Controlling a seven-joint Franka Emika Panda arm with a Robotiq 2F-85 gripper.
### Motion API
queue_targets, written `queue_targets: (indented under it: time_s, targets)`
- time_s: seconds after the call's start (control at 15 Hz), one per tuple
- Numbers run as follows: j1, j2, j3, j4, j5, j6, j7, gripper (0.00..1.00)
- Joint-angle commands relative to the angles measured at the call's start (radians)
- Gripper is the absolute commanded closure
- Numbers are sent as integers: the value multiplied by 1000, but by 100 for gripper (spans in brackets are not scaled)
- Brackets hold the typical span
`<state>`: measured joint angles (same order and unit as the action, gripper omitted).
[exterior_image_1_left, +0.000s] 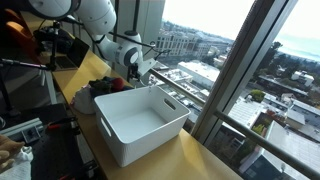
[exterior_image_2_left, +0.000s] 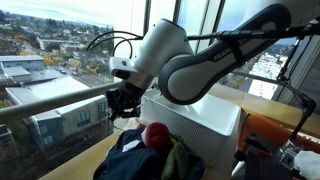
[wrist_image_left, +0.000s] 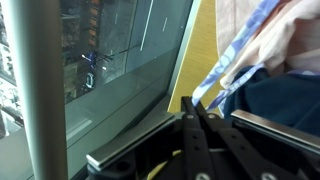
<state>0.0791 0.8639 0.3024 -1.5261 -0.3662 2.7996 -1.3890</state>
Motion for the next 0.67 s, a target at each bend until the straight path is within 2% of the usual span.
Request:
queue_targets:
  time_s: [0.0,0.33,0.6]
  targets:
    - [-31,6,44,24,56,-89,-119,100]
    - [-16,-5,27,30,139,-196,-123,100]
    - [-16,-5,28,19,186,-168,-111,100]
